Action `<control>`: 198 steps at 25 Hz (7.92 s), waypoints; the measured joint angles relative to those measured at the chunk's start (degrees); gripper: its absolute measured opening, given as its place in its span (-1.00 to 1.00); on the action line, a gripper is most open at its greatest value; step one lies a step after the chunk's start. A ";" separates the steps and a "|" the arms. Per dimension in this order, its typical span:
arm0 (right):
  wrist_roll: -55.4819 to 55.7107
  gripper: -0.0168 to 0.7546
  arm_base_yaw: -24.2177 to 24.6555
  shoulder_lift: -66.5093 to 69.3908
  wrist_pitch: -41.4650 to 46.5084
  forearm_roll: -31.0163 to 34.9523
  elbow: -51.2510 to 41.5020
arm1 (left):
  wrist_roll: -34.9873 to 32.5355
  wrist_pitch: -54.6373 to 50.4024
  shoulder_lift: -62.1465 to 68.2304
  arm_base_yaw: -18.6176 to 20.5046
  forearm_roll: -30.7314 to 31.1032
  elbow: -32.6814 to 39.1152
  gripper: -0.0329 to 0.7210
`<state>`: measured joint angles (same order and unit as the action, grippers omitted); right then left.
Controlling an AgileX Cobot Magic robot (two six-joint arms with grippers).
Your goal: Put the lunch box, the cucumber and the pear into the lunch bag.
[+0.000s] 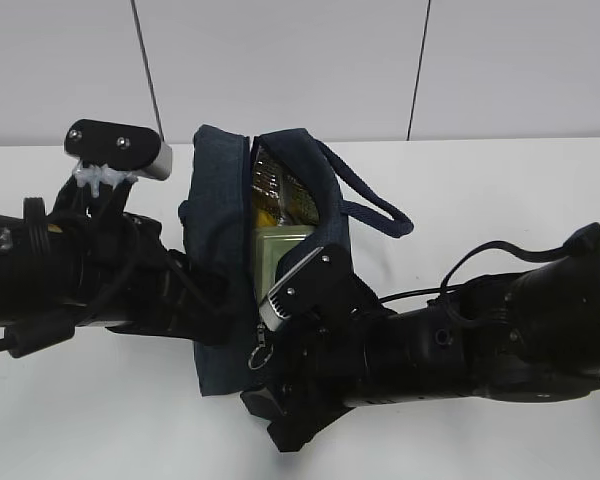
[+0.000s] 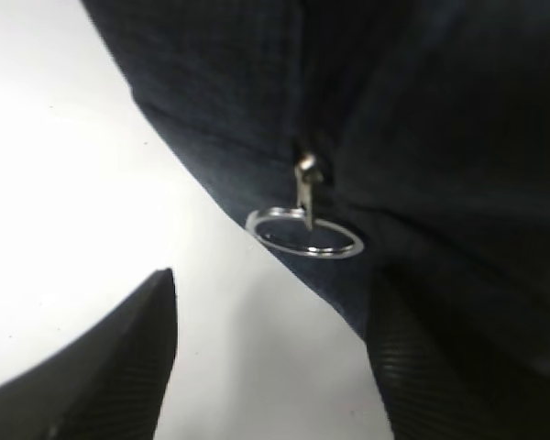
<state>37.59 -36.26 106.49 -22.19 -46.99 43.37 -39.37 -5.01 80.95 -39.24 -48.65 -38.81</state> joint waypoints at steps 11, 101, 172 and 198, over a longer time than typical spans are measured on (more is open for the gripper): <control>-3.43 0.36 0.00 0.00 3.82 -6.09 0.32 | 0.00 0.16 0.00 0.00 0.00 0.00 -0.90; -6.04 -0.88 0.00 1.20 -0.32 4.30 1.58 | 0.00 1.47 0.14 0.00 0.00 0.00 -0.90; 5.69 -0.96 0.00 -18.23 6.75 -9.05 5.70 | -0.04 5.64 1.70 -0.06 0.05 0.00 -0.51; 5.47 -0.96 0.00 -20.97 7.75 -8.78 6.56 | -0.11 11.27 -1.17 -0.11 0.02 0.00 -0.28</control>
<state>43.06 -36.26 85.52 -14.43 -55.76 49.93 -39.48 6.26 79.77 -39.35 -48.63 -38.81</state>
